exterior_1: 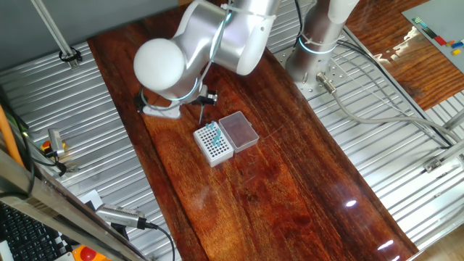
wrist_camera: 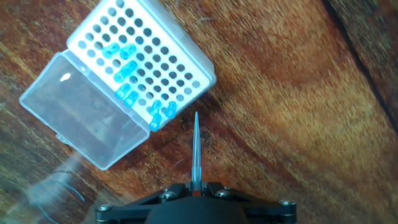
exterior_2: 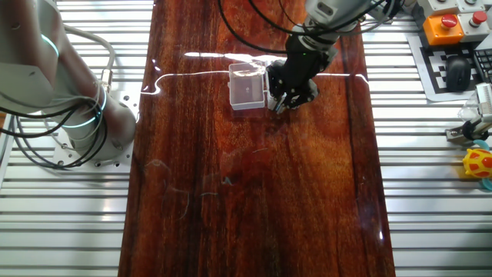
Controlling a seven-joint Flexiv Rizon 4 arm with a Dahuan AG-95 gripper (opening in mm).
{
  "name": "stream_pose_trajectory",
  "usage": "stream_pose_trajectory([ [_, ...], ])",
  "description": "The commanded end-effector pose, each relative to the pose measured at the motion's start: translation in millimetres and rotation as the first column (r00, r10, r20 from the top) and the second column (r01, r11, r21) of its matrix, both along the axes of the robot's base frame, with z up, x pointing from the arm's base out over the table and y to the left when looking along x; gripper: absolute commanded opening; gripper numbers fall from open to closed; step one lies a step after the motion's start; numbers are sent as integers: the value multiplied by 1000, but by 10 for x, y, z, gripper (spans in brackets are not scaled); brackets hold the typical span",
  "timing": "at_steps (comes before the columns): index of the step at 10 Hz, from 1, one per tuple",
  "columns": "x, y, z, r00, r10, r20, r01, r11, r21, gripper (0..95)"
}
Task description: Insert a medium pipette tip into the holder for medium pipette tips
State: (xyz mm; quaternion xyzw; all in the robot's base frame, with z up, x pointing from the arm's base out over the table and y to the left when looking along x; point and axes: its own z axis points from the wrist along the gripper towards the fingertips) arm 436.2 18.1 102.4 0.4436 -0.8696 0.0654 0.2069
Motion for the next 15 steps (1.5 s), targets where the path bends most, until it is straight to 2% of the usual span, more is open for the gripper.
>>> stream_pose_trajectory([
  [1, 17, 47, -27, 1000, 13, -5, -13, 1000, -11, 0],
  [15, 75, 174, -124, 998, 59, -17, -60, 996, -58, 0],
])
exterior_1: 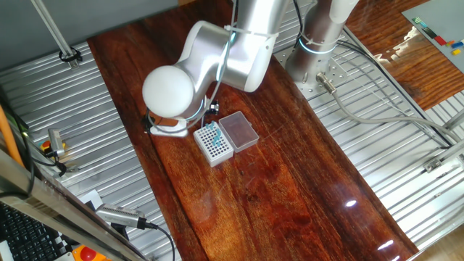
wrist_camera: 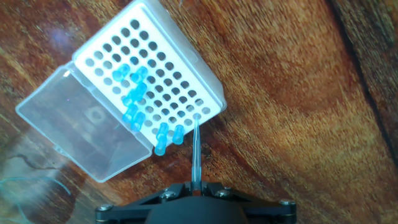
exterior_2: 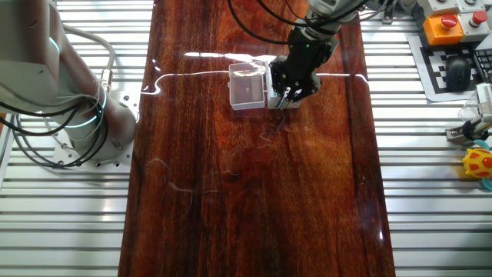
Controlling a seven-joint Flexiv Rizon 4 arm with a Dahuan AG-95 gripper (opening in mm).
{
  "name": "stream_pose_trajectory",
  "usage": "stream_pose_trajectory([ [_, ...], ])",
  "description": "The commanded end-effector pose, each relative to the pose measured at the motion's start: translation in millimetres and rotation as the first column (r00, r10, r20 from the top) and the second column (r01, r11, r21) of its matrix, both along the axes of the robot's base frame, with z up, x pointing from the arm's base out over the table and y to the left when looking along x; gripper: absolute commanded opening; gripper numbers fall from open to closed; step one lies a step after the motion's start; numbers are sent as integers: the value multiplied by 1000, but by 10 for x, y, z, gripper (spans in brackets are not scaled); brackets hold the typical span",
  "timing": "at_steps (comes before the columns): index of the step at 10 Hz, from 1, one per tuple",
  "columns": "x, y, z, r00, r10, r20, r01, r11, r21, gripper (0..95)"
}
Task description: Insert a medium pipette tip into the holder for medium pipette tips
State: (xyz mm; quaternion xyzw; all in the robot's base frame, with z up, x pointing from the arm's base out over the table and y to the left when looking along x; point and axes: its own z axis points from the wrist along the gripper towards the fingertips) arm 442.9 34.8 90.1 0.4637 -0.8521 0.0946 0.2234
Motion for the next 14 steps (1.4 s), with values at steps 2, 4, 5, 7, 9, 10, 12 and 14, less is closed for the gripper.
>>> stream_pose_trajectory([
  [2, 14, 22, -8, 1000, 10, -6, -10, 1000, -13, 0],
  [4, 16, 26, -11, 1000, 19, -2, -19, 1000, -23, 0],
  [5, 16, 27, -11, 1000, 18, 1, -18, 1000, -19, 190],
  [7, 16, 27, -11, 1000, 11, 7, -11, 1000, -19, 380],
  [9, 15, 27, -8, 1000, 10, 7, -10, 1000, -15, 380],
  [10, 10, 22, 11, 1000, 10, 8, -10, 1000, -7, 380],
  [12, -5, -6, 46, 1000, 8, 10, -8, 1000, 8, 380],
  [14, -54, -107, 101, 1000, -8, 22, 7, 999, 50, 380],
])
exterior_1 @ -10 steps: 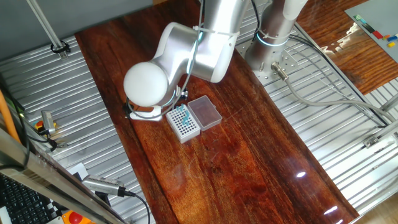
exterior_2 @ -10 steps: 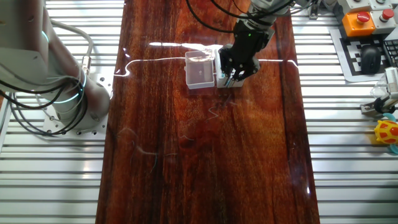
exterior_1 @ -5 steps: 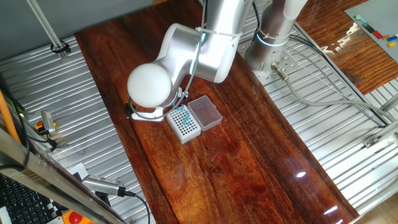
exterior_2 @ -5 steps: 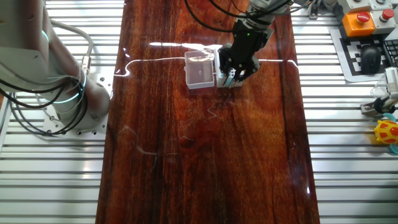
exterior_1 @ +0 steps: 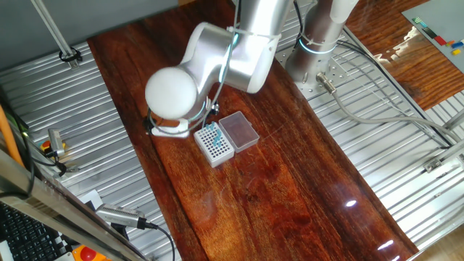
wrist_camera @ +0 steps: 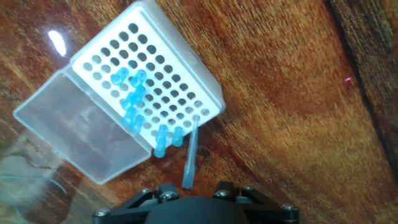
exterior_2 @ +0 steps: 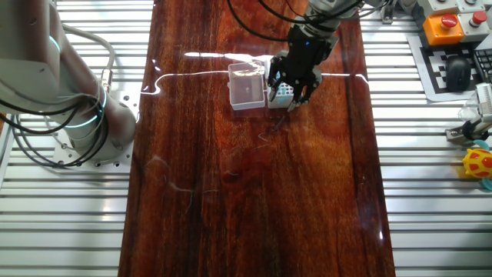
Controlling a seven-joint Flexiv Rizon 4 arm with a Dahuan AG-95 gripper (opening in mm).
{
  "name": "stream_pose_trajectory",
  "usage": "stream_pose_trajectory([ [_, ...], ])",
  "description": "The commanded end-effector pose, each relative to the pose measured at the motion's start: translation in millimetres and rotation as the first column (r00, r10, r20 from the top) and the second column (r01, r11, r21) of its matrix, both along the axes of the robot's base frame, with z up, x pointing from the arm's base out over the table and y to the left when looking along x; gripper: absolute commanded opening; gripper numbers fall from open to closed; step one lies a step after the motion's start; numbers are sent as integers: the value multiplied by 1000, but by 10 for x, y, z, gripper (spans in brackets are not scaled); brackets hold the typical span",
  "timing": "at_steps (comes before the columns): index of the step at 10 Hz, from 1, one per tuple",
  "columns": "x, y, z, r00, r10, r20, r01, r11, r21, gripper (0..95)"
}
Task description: Insert a medium pipette tip into the holder for medium pipette tips
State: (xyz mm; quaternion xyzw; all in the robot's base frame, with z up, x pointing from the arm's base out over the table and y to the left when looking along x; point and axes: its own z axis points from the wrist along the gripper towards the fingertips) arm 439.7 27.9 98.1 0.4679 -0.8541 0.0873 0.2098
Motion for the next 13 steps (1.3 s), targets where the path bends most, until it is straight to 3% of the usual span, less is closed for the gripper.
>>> stream_pose_trajectory([
  [1, -61, -88, 41, 1000, -23, 10, 23, 999, 48, 380],
  [2, -100, -125, 48, 999, -34, 13, 33, 998, 61, 380],
  [3, -210, -195, 41, 998, -63, 28, 60, 994, 86, 380],
  [5, -394, -303, 14, 993, -97, 74, 87, 989, 123, 380],
  [6, -394, -303, 14, 991, -106, 84, 95, 987, 132, 380],
  [7, -394, -303, 14, 986, -136, 96, 120, 981, 154, 190],
  [8, -394, -303, 14, 976, -184, 115, 160, 968, 192, 190],
  [11, -394, -303, 14, 938, -302, 169, 254, 933, 255, 190],
  [13, -394, -303, 14, 921, -342, 185, 283, 916, 285, 190],
])
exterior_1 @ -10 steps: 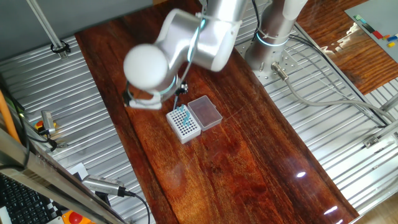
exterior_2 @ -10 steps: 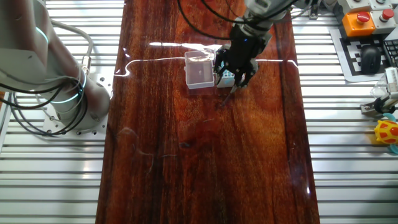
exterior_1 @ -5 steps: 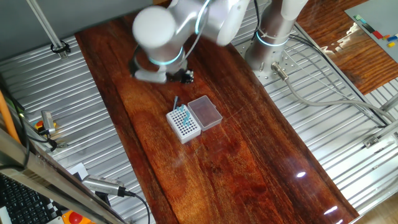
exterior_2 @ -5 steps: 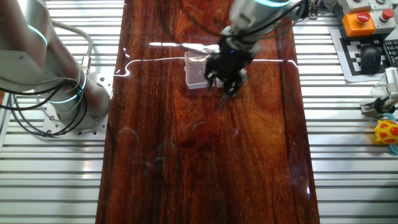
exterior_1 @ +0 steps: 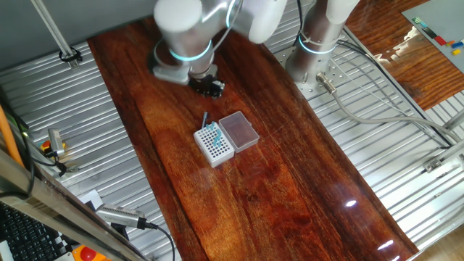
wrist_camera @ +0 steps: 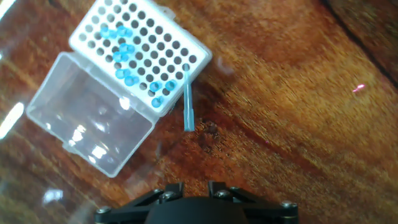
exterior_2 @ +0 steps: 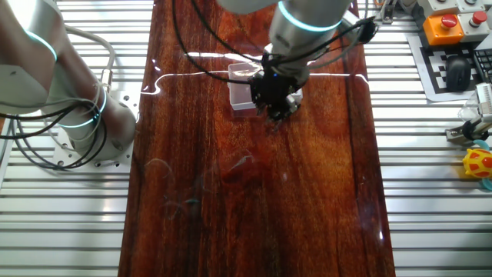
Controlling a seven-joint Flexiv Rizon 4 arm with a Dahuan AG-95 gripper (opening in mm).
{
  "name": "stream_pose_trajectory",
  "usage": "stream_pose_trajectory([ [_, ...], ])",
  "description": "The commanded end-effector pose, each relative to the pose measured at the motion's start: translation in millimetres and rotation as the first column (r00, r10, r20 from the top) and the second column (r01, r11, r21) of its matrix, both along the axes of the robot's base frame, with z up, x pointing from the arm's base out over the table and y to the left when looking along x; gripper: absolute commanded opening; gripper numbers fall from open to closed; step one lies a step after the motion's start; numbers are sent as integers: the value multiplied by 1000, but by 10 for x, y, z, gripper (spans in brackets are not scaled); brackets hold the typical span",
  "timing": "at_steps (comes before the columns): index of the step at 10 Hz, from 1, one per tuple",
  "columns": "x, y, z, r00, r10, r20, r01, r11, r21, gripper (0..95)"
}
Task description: Insert a medium pipette tip into the holder for medium pipette tips
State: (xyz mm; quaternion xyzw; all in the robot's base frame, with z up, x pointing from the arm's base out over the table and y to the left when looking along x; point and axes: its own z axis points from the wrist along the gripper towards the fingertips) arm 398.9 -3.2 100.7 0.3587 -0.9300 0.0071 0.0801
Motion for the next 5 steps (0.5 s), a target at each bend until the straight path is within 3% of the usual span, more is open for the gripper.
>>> stream_pose_trajectory([
  [1, 13, 8, -12, 997, -66, 40, 64, 997, 40, 190],
  [3, -10, 85, -23, 996, -83, 44, 80, 995, 65, 190],
  [5, 13, 205, -40, 995, -88, 43, 86, 994, 62, 190],
])
